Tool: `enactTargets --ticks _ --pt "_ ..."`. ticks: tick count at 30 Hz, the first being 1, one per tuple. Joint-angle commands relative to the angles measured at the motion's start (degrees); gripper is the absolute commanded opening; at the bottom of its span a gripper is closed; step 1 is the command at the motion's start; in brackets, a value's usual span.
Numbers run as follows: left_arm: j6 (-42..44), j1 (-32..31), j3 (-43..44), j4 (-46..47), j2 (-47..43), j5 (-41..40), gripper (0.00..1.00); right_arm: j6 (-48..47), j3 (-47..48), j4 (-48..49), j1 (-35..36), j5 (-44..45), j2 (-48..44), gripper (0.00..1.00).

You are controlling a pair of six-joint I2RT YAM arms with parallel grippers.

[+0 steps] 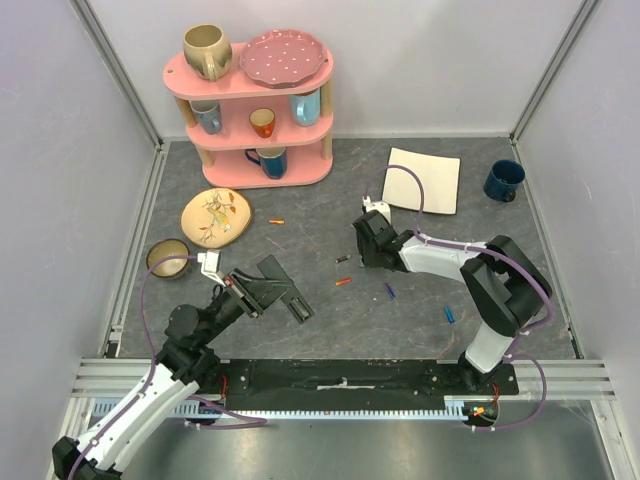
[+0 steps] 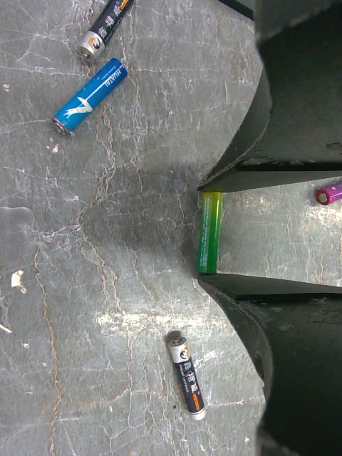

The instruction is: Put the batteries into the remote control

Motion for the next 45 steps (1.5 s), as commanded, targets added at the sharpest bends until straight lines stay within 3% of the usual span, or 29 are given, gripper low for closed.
enactTargets --ticks 1,10,17,24,38,45 --pt "1.1 0.4 -6.7 0.5 -0.8 0.7 0.02 1.2 -1.2 -0.2 0.4 0.7 -0.5 0.49" --pt "1.4 0.4 -6.5 -0.4 -1.0 0.3 0.02 6.7 -0.5 -2.1 0.3 1.8 -5.3 0.41" --pt "1.7 0.4 -5.8 -2.6 -2.2 -0.7 0.02 21.6 -0.6 -3.3 0.0 1.4 -7.8 0.41" --pt "1.8 0.4 -5.2 -4.6 -4.1 -2.1 0.02 38.4 -2.8 -3.3 -0.3 7.4 -11.2 0.38" --pt "2.8 0.3 -5.9 0.5 -2.4 -2.7 0.02 55.3 2.5 -9.9 -0.4 13.3 -1.5 0.35" --pt "2.1 0.3 -6.9 1.6 -2.3 -2.4 0.02 55.9 5.0 -11.1 -0.5 11.8 0.7 0.39"
